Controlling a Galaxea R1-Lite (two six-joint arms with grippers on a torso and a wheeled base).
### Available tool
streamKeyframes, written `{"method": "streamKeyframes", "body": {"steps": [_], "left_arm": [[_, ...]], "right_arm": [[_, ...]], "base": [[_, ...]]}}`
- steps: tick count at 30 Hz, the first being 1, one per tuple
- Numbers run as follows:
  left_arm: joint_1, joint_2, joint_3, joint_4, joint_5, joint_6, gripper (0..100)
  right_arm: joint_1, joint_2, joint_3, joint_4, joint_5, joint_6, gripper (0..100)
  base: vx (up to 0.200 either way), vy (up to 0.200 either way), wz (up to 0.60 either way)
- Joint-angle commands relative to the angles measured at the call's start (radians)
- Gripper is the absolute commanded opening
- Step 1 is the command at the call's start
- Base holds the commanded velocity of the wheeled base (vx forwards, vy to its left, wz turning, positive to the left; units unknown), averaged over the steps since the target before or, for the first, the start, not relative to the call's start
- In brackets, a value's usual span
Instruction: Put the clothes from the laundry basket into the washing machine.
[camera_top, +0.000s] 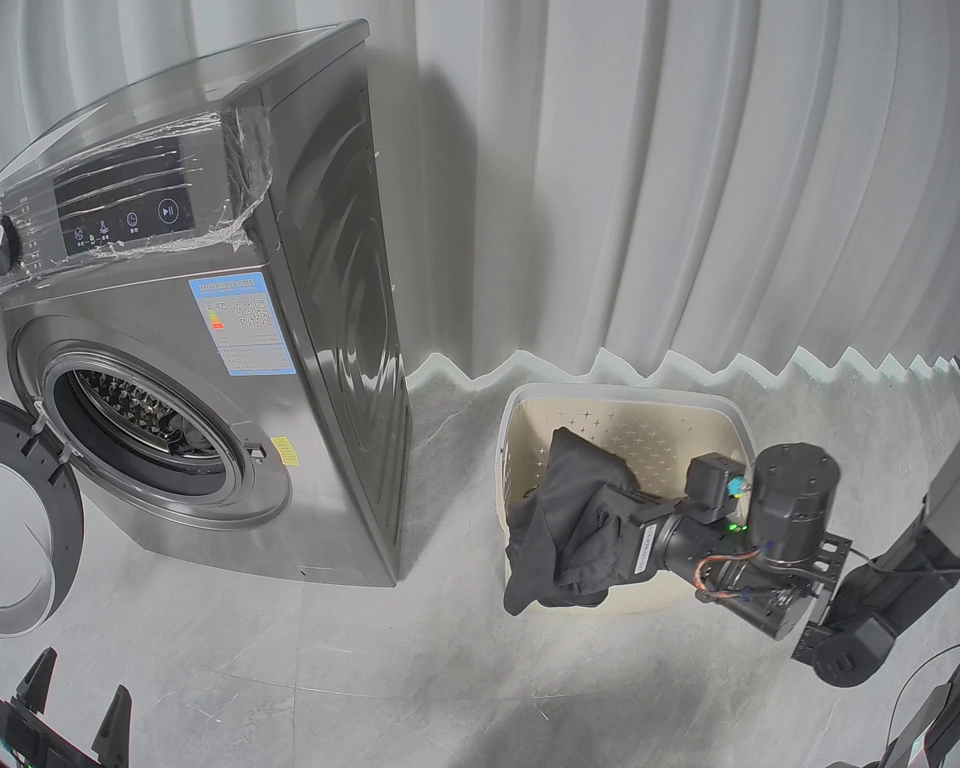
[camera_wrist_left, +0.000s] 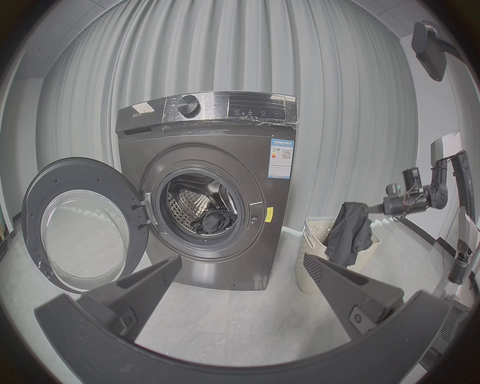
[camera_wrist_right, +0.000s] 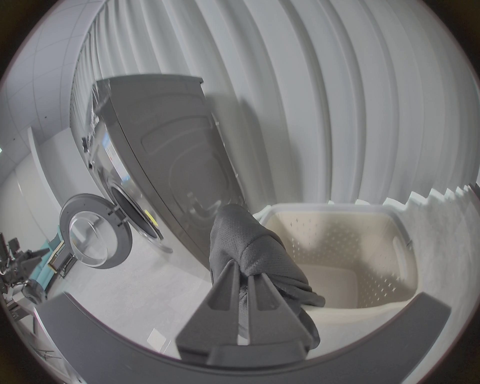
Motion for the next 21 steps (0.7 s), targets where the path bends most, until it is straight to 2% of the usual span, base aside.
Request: {"method": "streamKeyframes", "body": {"steps": [1, 2, 5, 8, 13, 21], "left_arm": [[0.000, -0.015, 0.013, 0.000, 0.000, 0.000, 100], [0.000, -0.015, 0.013, 0.000, 0.000, 0.000, 100], [0.000, -0.015, 0.012, 0.000, 0.000, 0.000, 100], [0.000, -0.015, 0.013, 0.000, 0.000, 0.000, 100], [0.000, -0.015, 0.013, 0.001, 0.000, 0.001, 100], [0.000, -0.015, 0.013, 0.000, 0.000, 0.000, 100]], "right_arm": [[-0.020, -0.209, 0.031, 0.001, -0.001, -0.042, 0], [-0.020, -0.209, 0.031, 0.001, -0.001, -0.042, 0], [-0.073, -0.264, 0.024, -0.002, 0.000, -0.097, 0], [-0.093, -0.290, 0.024, -0.005, 0.011, -0.102, 0], [-0.082, -0.348, 0.021, -0.029, 0.074, -0.112, 0], [-0.073, -0.391, 0.030, -0.022, 0.080, -0.112, 0]], "base": [[0.000, 0.000, 0.00], [0.000, 0.000, 0.00], [0.000, 0.000, 0.00], [0.000, 0.000, 0.00], [0.000, 0.000, 0.00], [-0.200, 0.000, 0.00]]}}
